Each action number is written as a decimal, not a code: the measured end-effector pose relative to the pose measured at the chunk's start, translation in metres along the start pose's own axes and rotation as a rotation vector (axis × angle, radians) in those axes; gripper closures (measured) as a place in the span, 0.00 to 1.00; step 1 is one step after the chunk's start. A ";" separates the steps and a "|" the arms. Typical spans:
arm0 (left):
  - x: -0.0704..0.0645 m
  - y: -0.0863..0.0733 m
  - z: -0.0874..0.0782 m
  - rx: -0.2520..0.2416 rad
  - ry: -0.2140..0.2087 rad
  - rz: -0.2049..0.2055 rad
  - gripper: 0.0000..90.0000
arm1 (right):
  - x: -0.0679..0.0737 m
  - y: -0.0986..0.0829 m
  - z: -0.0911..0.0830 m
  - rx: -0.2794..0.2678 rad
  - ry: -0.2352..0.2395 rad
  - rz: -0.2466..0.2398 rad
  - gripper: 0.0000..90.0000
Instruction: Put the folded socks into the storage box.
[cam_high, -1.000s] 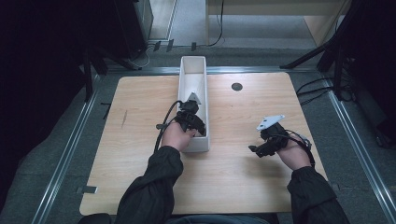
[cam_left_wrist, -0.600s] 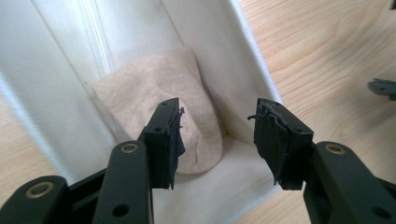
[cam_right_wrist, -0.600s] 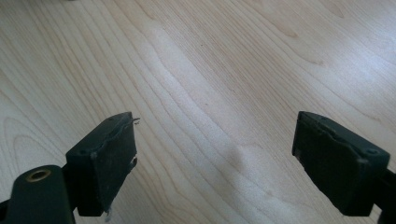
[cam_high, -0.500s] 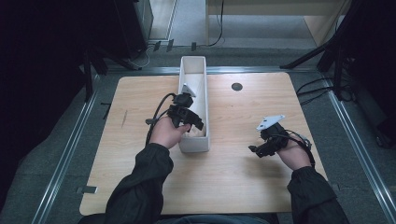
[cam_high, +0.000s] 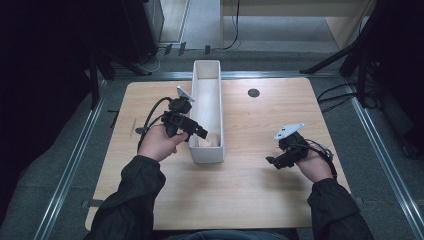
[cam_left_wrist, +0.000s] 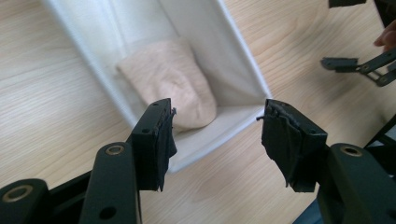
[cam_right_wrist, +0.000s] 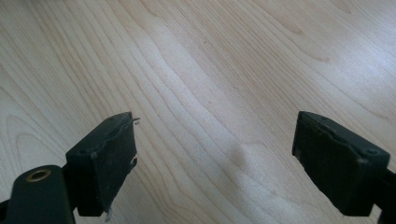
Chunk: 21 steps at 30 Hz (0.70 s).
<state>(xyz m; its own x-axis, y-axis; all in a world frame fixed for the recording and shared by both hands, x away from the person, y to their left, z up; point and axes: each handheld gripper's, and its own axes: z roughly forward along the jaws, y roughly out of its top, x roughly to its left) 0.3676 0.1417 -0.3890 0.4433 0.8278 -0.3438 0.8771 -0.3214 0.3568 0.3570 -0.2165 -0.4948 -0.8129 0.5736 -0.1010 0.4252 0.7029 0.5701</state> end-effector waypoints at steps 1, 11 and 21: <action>0.003 -0.002 -0.002 0.001 0.005 0.002 0.47 | 0.000 0.000 0.000 -0.001 0.001 0.000 0.15; 0.036 -0.021 -0.009 -0.029 0.030 -0.018 0.46 | -0.001 0.000 0.000 0.007 0.001 0.005 0.15; 0.051 -0.039 -0.009 -0.048 0.006 -0.007 0.45 | -0.002 -0.003 -0.002 0.000 -0.007 0.017 0.15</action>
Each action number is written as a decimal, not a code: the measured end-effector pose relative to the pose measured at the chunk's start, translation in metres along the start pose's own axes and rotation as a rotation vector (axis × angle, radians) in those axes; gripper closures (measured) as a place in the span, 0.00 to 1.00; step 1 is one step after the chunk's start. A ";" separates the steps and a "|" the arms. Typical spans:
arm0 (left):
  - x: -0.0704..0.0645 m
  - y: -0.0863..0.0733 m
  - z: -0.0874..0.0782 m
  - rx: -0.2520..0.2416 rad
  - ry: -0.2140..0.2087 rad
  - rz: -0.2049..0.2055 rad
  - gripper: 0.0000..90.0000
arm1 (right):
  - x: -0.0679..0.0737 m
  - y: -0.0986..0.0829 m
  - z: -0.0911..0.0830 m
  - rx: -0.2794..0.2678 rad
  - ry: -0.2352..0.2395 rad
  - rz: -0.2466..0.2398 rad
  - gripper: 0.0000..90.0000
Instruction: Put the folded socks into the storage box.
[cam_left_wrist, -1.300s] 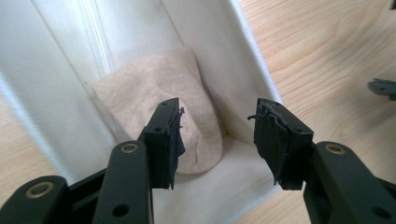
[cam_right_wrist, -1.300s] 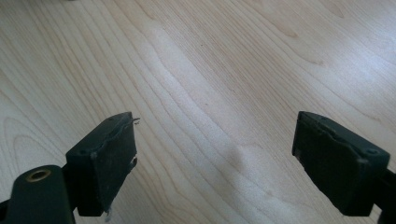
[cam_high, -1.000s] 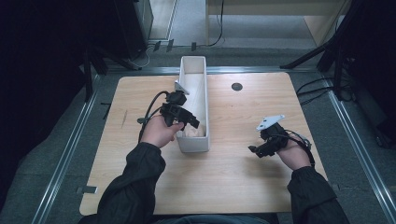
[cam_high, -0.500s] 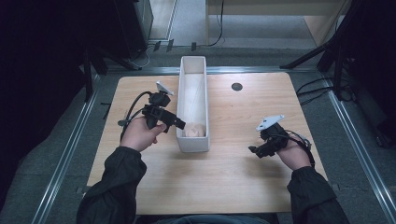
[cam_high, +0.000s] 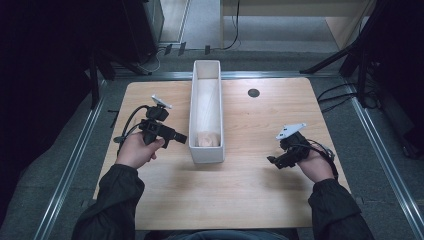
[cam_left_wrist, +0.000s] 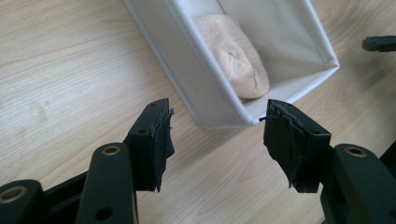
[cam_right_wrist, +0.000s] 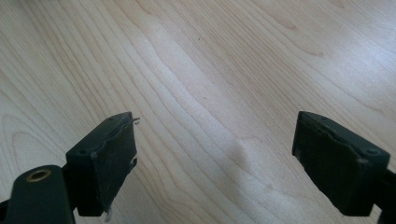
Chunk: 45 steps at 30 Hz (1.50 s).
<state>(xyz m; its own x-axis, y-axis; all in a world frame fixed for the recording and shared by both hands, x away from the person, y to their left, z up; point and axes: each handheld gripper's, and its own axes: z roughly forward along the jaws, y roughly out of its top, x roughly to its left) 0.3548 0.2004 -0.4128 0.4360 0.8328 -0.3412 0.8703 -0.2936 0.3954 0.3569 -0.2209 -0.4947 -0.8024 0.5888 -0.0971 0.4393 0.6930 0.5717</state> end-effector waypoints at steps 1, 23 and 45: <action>0.002 -0.003 0.000 -0.005 0.005 -0.003 0.45 | 0.000 0.000 0.000 -0.001 0.004 0.004 0.15; 0.034 -0.043 0.019 -0.089 0.042 0.000 0.43 | 0.001 0.001 0.000 -0.011 0.018 0.009 0.15; 0.059 -0.086 0.028 -0.100 0.035 -0.050 0.40 | 0.003 -0.002 -0.004 -0.025 0.022 0.021 0.15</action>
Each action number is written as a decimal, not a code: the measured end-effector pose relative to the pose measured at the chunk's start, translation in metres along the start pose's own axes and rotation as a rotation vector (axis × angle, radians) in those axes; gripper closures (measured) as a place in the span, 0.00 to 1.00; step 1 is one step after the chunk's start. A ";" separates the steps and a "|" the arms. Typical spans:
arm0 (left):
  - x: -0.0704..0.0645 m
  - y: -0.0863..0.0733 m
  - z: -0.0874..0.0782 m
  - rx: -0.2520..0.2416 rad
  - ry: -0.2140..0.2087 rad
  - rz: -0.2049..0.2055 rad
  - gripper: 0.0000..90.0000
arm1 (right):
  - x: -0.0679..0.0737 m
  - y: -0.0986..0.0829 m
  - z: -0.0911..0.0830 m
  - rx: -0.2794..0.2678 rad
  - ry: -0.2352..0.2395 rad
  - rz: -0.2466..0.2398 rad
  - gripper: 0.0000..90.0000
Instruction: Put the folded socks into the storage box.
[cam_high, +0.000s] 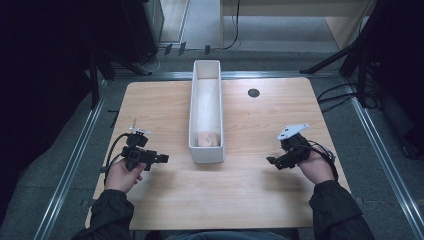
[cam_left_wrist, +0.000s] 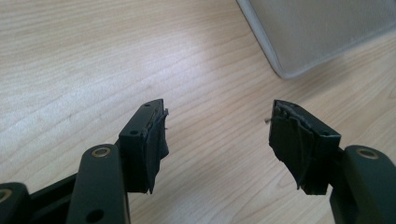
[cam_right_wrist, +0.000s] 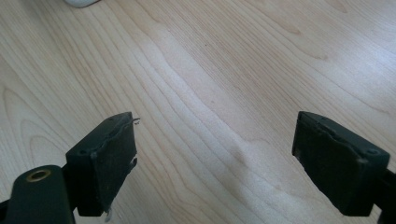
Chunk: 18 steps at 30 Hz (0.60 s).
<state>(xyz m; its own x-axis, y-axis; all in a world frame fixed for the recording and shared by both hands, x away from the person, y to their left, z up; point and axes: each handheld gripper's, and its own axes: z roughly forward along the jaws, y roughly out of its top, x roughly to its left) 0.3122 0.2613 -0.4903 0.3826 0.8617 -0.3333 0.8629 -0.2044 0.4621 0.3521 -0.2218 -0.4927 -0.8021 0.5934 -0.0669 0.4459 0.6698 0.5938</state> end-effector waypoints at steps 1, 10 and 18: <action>0.000 -0.001 0.000 -0.011 -0.002 0.001 0.40 | 0.000 0.000 0.000 0.000 -0.003 -0.002 0.15; 0.013 -0.004 -0.001 -0.020 -0.010 -0.008 0.39 | 0.002 0.005 0.005 -0.002 0.018 -0.017 0.15; 0.016 -0.005 -0.001 -0.012 -0.004 -0.018 0.39 | 0.001 0.004 0.005 0.001 0.023 -0.010 0.15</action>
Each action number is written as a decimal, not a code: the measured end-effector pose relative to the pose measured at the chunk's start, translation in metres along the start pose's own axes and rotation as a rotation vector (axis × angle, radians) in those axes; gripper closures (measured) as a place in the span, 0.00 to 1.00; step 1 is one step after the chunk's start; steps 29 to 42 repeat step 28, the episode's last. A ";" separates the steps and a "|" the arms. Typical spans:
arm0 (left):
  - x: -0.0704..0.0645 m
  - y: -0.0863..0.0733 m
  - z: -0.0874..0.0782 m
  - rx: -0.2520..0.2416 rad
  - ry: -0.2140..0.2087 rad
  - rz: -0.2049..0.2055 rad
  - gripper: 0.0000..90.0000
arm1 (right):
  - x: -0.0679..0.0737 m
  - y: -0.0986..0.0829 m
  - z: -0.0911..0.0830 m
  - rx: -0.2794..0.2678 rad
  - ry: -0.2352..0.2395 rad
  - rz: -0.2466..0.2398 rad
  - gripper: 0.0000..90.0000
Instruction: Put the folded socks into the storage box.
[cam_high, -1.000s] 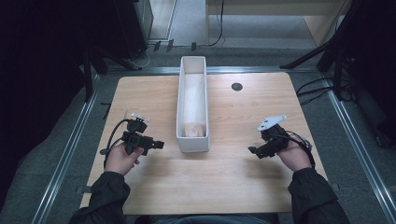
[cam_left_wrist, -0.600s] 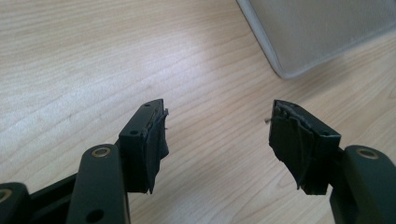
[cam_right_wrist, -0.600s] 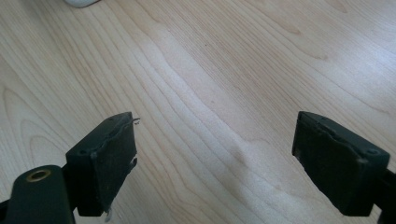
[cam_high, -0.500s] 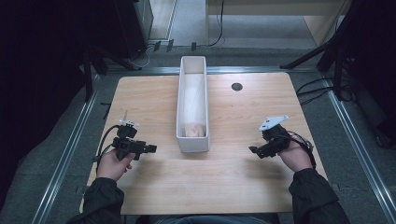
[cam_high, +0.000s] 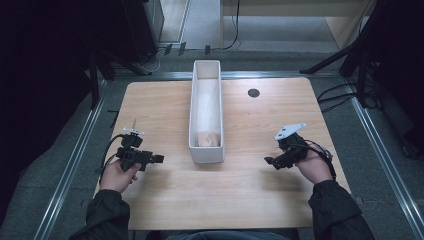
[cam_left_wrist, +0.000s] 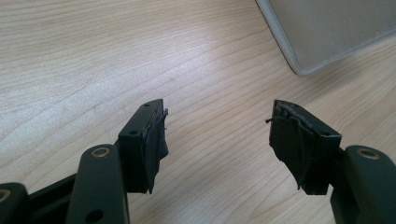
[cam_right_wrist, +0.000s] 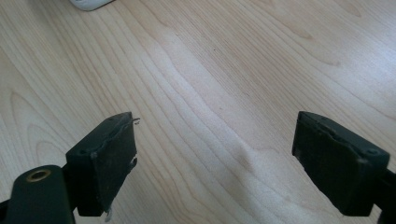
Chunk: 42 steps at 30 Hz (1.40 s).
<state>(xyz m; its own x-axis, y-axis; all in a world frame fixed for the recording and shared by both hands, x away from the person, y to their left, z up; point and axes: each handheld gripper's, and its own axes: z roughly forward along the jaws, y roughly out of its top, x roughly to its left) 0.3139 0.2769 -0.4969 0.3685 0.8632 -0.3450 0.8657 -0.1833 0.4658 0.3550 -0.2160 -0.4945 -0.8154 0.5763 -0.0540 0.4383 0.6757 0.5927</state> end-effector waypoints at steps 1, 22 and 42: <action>-0.001 0.000 0.000 0.002 -0.001 0.003 0.39 | 0.000 0.000 0.000 -0.001 0.004 0.002 0.15; -0.003 0.001 -0.001 -0.018 -0.010 0.010 0.39 | -0.002 0.000 0.002 0.000 0.015 0.011 0.15; -0.004 0.002 0.002 -0.006 -0.005 0.019 0.39 | -0.003 0.000 0.003 -0.004 0.016 0.010 0.15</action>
